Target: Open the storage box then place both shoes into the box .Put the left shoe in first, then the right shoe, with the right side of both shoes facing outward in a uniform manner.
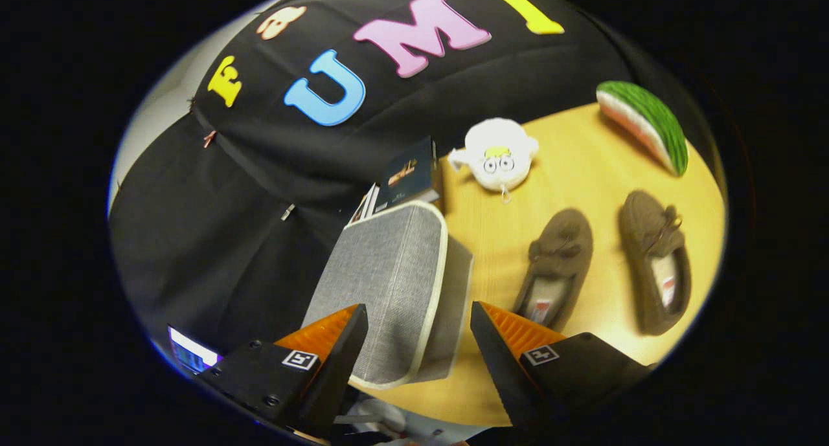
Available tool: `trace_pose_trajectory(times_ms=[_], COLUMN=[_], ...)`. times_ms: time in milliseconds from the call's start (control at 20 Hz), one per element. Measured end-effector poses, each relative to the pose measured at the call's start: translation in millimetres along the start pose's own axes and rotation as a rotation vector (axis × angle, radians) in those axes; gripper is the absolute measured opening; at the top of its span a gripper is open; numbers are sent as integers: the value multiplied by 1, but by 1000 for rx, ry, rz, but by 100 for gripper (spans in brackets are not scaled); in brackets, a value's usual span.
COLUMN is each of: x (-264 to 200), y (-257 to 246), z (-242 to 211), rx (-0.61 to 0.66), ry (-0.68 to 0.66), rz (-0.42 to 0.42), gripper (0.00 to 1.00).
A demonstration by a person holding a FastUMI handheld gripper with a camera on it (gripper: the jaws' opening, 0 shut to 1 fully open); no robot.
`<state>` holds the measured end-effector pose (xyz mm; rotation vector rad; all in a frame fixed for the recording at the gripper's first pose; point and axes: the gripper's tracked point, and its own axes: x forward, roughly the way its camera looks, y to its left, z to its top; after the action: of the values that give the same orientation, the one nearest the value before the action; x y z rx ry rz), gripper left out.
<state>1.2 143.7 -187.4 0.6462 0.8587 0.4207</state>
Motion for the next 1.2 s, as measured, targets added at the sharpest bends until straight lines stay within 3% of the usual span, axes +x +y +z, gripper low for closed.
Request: trace_pose_trajectory(times_ms=[400,650,700,750,950,1000,1150,1200], x=[23,33,35,36,37,33,32,30], y=[17,24,24,25,28,30,37,39], z=[-43,-58,-58,-58,-62,-60,-57,-58], rx=[342,468,479,481,499,506,522,523], ry=[202,262,268,275,328,325,318,324], rz=[223,275,272,275,289,308,312,318], gripper=[98,94,75,68,61,55,17,17])
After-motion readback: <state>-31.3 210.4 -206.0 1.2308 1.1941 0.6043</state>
